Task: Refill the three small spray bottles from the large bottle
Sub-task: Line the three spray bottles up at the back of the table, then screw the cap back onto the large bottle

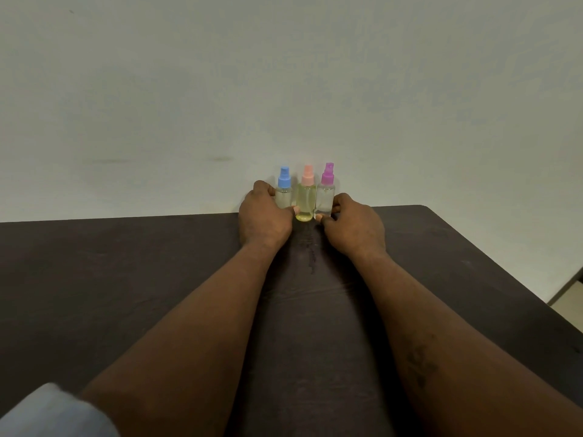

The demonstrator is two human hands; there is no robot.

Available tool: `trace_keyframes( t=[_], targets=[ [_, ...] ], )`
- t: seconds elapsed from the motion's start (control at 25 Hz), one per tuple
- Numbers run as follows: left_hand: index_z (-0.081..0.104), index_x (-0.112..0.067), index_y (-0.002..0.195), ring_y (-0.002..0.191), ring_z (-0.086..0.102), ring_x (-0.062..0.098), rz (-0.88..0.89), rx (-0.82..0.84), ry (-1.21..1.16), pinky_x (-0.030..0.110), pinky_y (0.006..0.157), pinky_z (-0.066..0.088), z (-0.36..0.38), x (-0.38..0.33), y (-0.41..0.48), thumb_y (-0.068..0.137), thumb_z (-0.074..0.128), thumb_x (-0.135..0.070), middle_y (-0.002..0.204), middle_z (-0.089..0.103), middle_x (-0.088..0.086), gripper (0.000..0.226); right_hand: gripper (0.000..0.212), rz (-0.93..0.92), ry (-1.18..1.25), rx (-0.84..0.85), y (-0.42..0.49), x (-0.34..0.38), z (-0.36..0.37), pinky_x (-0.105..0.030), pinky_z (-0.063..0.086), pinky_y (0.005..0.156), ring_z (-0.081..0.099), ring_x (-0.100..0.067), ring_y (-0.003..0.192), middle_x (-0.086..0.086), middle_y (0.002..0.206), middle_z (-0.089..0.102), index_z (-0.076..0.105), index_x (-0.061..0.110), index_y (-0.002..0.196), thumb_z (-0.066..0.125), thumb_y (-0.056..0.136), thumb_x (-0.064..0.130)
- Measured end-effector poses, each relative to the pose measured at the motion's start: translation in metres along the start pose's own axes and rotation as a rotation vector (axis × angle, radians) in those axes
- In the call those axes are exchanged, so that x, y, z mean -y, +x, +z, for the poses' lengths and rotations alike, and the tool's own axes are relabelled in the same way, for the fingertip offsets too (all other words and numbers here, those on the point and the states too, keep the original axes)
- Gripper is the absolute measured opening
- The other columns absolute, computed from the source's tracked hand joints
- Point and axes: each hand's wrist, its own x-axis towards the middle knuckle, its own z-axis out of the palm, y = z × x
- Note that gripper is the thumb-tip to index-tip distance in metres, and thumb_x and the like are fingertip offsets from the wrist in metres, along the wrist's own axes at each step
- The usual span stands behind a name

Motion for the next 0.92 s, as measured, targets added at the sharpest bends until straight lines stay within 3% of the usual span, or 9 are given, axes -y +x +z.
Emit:
trace_keyframes(
  t=[0.12,0.24,0.4,0.52,0.72,0.92],
  targets=[
    [0.051,-0.015,0.125,0.112,0.06,0.026,-0.04,-0.001,0.04,0.033,0.078,0.047,-0.007,-0.004,-0.01,0.077,0.092,-0.041,0.121,0.063,0.005,0.068,0.055,0.048,0.075,-0.026,-0.003,0.0,-0.003,-0.035,0.051,0.084,0.068,-0.025,0.111,0.0,0.115,0.074,0.056,0.016,0.134,0.069,0.094,0.051],
    [0.048,-0.014,0.128,0.119,0.054,0.027,-0.025,0.016,0.137,0.037,0.088,0.049,-0.02,-0.004,-0.033,0.08,0.09,-0.036,0.127,0.059,0.007,0.068,0.062,0.112,0.22,-0.072,-0.011,0.003,-0.009,-0.031,0.046,0.081,0.064,-0.021,0.103,0.001,0.104,0.071,0.052,0.011,0.141,0.072,0.094,0.045],
    [0.047,-0.014,0.134,0.123,0.05,0.025,0.032,0.076,0.229,0.037,0.096,0.048,-0.042,-0.014,-0.076,0.091,0.08,-0.031,0.133,0.054,0.005,0.057,0.049,0.163,0.342,-0.072,-0.033,0.003,-0.026,-0.028,0.044,0.083,0.062,-0.014,0.102,0.003,0.11,0.069,0.056,0.013,0.136,0.073,0.095,0.034],
    [0.05,-0.019,0.137,0.127,0.051,0.02,0.002,0.112,0.171,0.036,0.101,0.049,-0.066,-0.018,-0.118,0.091,0.08,-0.029,0.135,0.055,0.0,0.055,0.04,0.177,0.399,-0.011,-0.075,0.006,-0.043,-0.025,0.048,0.079,0.063,-0.005,0.091,0.006,0.107,0.068,0.06,0.018,0.126,0.076,0.094,0.034],
    [0.06,-0.021,0.121,0.115,0.059,0.015,-0.118,0.129,-0.028,0.03,0.097,0.05,-0.119,-0.022,-0.198,0.087,0.082,-0.021,0.12,0.062,-0.005,0.04,0.018,0.161,0.518,0.058,-0.186,0.033,-0.078,-0.021,0.055,0.076,0.067,-0.003,0.083,0.01,0.092,0.07,0.067,0.023,0.106,0.078,0.092,0.027],
    [0.062,-0.021,0.114,0.104,0.063,0.011,-0.126,0.218,-0.042,0.026,0.087,0.051,-0.18,-0.034,-0.283,0.092,0.074,-0.02,0.111,0.066,-0.007,0.025,0.011,0.128,0.554,0.144,-0.29,0.068,-0.104,-0.025,0.06,0.075,0.07,-0.004,0.078,0.007,0.085,0.073,0.071,0.024,0.097,0.077,0.09,0.019]
  ],
)
